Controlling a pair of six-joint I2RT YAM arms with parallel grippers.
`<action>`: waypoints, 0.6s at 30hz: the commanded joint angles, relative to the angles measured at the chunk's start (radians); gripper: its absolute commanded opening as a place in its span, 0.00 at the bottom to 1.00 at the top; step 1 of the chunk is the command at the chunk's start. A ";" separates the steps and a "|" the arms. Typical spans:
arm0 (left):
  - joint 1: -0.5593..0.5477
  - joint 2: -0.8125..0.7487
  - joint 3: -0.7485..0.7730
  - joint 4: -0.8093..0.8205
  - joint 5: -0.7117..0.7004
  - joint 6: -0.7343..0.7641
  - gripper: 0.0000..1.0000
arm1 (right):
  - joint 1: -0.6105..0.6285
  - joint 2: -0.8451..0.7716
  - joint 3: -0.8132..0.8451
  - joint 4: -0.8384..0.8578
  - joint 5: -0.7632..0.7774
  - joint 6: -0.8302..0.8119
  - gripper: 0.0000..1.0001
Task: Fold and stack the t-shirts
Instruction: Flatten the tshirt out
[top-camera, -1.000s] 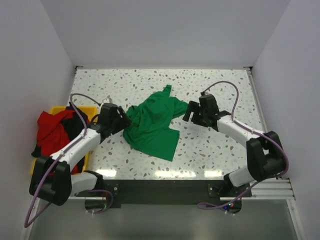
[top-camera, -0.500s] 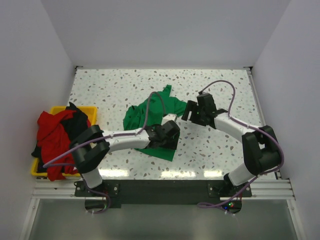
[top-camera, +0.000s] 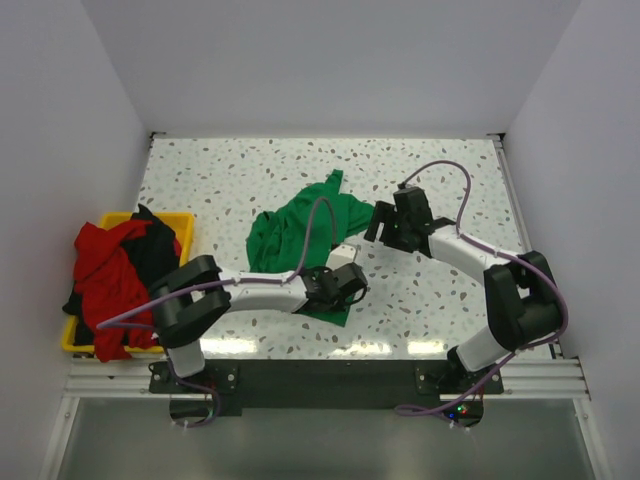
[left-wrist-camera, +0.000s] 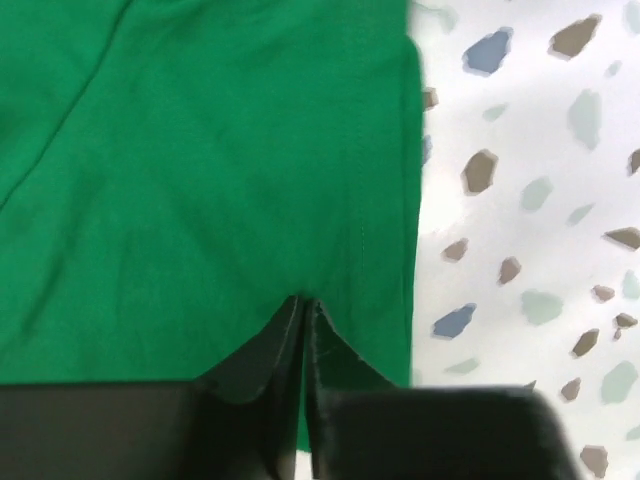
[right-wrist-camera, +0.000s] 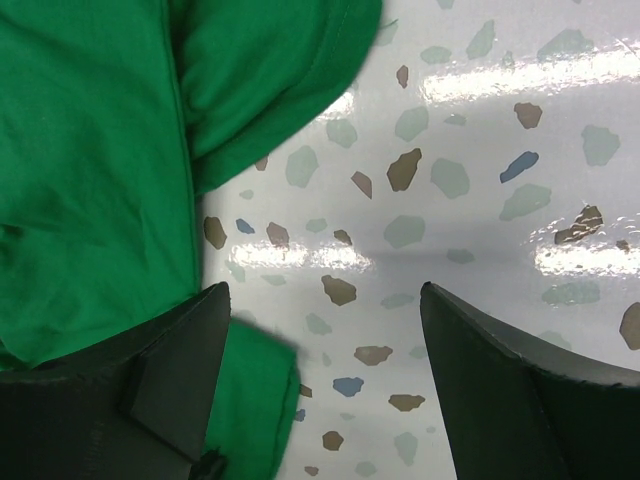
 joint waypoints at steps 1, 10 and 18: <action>-0.008 -0.105 -0.133 -0.083 -0.059 -0.108 0.00 | 0.000 -0.019 0.027 0.024 0.019 0.006 0.80; 0.208 -0.755 -0.430 -0.280 -0.113 -0.348 0.00 | 0.006 0.016 0.053 0.053 -0.006 0.015 0.78; 0.319 -0.972 -0.428 -0.413 -0.175 -0.366 0.00 | 0.022 0.088 0.146 0.062 -0.004 0.026 0.77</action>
